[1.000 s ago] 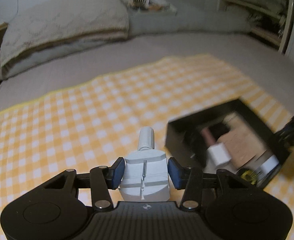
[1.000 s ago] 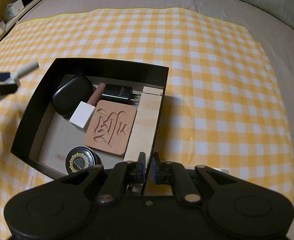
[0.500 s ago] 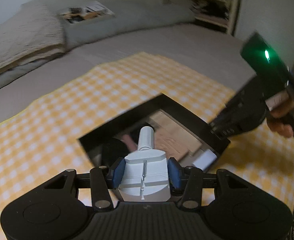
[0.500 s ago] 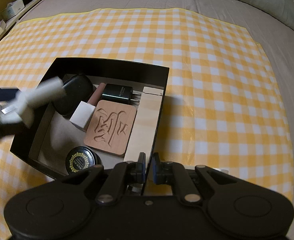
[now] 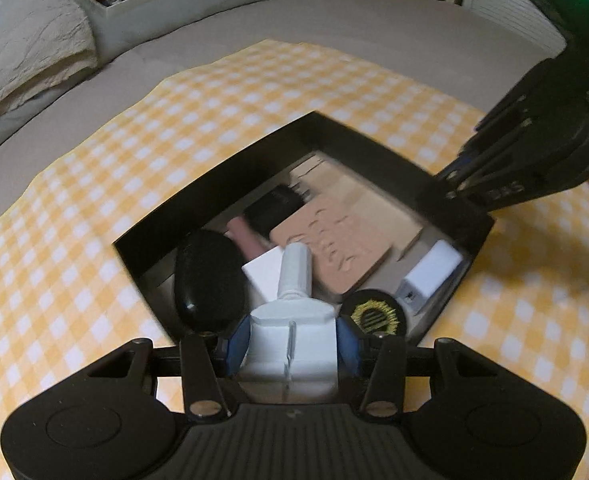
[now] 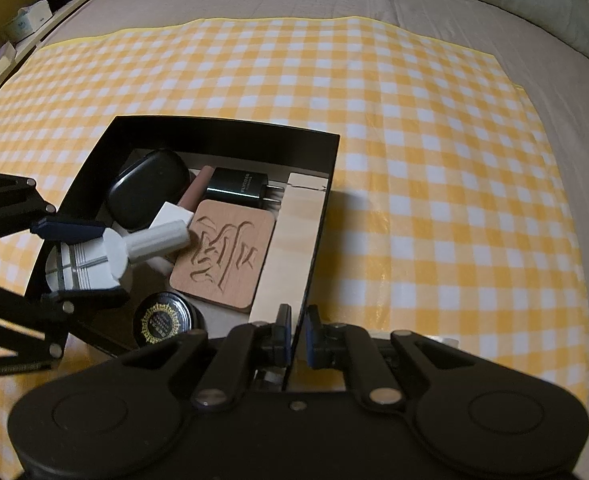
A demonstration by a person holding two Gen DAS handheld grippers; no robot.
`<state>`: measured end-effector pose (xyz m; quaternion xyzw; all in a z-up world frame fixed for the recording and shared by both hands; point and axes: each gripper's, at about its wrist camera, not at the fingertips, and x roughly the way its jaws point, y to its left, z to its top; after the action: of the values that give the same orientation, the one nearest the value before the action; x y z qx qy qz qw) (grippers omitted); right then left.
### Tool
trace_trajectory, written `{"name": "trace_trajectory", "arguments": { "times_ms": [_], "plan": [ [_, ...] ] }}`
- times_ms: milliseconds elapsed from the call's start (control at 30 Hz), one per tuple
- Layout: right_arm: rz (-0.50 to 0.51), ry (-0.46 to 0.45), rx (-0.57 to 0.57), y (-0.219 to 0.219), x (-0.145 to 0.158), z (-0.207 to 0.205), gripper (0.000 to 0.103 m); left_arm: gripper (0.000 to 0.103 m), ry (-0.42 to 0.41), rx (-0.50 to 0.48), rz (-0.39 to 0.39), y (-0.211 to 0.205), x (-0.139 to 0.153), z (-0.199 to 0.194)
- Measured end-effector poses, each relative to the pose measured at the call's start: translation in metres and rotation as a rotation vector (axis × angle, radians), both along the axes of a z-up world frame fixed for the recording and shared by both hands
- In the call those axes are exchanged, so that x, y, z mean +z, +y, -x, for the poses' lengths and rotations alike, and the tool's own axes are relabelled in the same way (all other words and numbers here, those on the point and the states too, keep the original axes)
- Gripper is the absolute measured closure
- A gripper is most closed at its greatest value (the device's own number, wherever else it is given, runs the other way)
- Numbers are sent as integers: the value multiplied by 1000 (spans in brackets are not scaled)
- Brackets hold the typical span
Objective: Organize rigid objects
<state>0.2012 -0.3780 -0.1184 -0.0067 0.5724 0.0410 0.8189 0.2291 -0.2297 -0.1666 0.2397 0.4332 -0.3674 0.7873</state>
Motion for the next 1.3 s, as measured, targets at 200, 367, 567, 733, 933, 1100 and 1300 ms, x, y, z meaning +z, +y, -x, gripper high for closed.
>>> {"name": "trace_trajectory", "arguments": {
  "times_ms": [200, 367, 567, 733, 933, 1100, 1300],
  "plan": [
    [4, 2, 2, 0, 0, 1, 95, 38, 26, 12, 12, 11, 1, -4],
    [6, 6, 2, 3, 0, 1, 95, 26, 46, 19, 37, 11, 6, 0],
    [6, 11, 2, 2, -2, 0, 95, 4, 44, 69, 84, 14, 21, 4],
    [11, 13, 2, 4, -3, -2, 95, 0, 47, 128, 126, 20, 35, 8],
    [8, 14, -2, 3, -3, -2, 95, 0, 33, 246, 157, 32, 54, 11],
    [6, 19, -9, 2, -6, -4, 95, 0, 40, 344, 199, 43, 68, 16],
    [12, 16, -18, 2, -7, -4, 95, 0, 31, 408, 247, 53, 82, 30]
  ]
}}
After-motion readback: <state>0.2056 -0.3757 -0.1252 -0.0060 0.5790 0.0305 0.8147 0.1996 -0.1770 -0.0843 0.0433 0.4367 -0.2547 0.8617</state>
